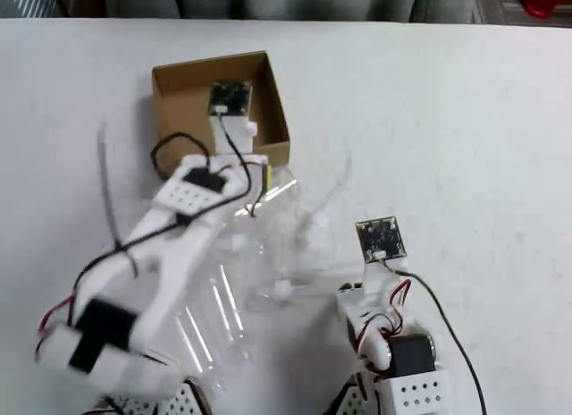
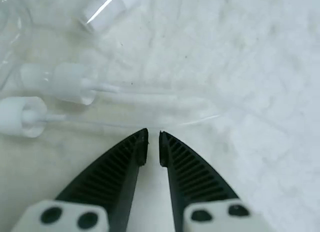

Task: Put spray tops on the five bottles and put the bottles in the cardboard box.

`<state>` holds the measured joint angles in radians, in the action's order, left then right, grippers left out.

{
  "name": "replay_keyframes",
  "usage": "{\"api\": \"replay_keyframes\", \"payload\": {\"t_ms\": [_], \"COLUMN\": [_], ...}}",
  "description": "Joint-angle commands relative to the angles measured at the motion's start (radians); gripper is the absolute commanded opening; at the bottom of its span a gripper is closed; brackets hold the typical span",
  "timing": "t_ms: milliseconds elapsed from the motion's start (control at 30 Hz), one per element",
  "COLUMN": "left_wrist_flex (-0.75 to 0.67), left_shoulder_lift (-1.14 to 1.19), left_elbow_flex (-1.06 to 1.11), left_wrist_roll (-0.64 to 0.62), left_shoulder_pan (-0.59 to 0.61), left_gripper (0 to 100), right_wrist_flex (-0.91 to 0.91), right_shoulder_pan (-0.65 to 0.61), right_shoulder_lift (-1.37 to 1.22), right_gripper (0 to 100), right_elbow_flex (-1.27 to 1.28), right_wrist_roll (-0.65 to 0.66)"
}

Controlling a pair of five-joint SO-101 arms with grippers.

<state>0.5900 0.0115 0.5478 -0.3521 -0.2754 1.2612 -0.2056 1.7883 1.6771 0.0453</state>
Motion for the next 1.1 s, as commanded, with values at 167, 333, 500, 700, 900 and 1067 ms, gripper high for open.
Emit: {"api": "replay_keyframes", "payload": {"t_ms": [167, 333, 500, 700, 900, 1067], "left_wrist_flex": [-0.02, 0.129, 0.275, 0.436, 0.539, 0.651], "left_shoulder_lift": [0.117, 0.148, 0.116, 0.042, -0.111, -0.294], "left_elbow_flex": [-0.095, -0.104, -0.098, -0.098, -0.104, -0.104], "left_wrist_roll": [-0.017, -0.014, -0.015, -0.011, -0.009, -0.009], "left_shoulder_pan": [0.028, 0.097, 0.166, 0.291, 0.414, 0.467], "left_gripper": [8, 8, 8, 8, 8, 8], "right_wrist_flex": [0.005, 0.005, 0.005, 0.005, 0.005, 0.005], "right_shoulder_pan": [0.012, 0.012, 0.012, 0.012, 0.012, 0.012], "right_shoulder_lift": [0.012, 0.012, 0.012, 0.012, 0.012, 0.012], "right_gripper": [1.7, 1.7, 1.7, 1.7, 1.7, 1.7], "right_elbow_flex": [0.012, 0.012, 0.012, 0.012, 0.012, 0.012], "right_wrist_roll": [0.011, 0.011, 0.011, 0.011, 0.011, 0.011]}}
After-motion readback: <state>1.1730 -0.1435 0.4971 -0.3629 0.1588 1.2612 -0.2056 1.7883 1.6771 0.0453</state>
